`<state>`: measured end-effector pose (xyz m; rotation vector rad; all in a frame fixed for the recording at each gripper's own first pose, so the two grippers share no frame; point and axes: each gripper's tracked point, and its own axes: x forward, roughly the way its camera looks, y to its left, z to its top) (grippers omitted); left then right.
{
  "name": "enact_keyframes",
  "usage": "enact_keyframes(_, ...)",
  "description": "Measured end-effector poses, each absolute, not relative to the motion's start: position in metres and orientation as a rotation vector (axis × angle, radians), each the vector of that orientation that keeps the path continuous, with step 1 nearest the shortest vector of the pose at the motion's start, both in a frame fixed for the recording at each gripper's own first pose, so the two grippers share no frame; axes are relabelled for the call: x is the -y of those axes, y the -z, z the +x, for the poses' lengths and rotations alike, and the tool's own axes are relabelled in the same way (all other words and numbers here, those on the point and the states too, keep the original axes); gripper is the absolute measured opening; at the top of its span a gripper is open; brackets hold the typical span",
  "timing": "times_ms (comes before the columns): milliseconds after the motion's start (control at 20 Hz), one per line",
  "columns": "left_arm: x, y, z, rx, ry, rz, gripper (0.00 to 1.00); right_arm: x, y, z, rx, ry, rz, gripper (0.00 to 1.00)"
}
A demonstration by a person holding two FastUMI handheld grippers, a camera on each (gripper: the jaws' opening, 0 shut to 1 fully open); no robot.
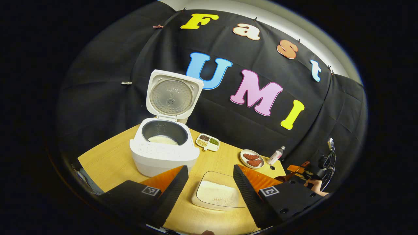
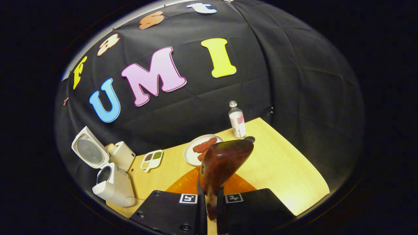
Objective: Close the left gripper, press the button to open the rice cooker; take a wooden spoon from the chopstick holder with the right hand, scoop a spoonful of rice and pour it into the rice cooker, then put the wooden spoon back into the chopstick holder.
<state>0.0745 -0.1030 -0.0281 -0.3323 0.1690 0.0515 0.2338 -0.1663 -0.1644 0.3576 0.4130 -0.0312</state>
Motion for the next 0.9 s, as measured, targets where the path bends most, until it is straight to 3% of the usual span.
enact_keyframes(500, 0.102, 0.03, 0.058, -0.187, -0.103, -0.279, 0.96, 0.178, 0.236, 0.237, -0.517, 0.129, 0.414, 0.16)
enact_keyframes(700, 0.102, 0.031, 0.053, -0.192, -0.093, -0.272, 0.96, 0.171, 0.244, 0.225, -0.545, 0.139, 0.403, 0.22)
enact_keyframes(750, 0.099, 0.028, 0.053, -0.183, -0.095, -0.262, 0.96, 0.171, 0.239, 0.225, -0.534, 0.14, 0.406, 0.32)
enact_keyframes(900, 0.073, 0.018, 0.056, -0.153, -0.148, -0.181, 0.96, 0.18, 0.226, 0.211, -0.501, 0.171, 0.352, 1.0)
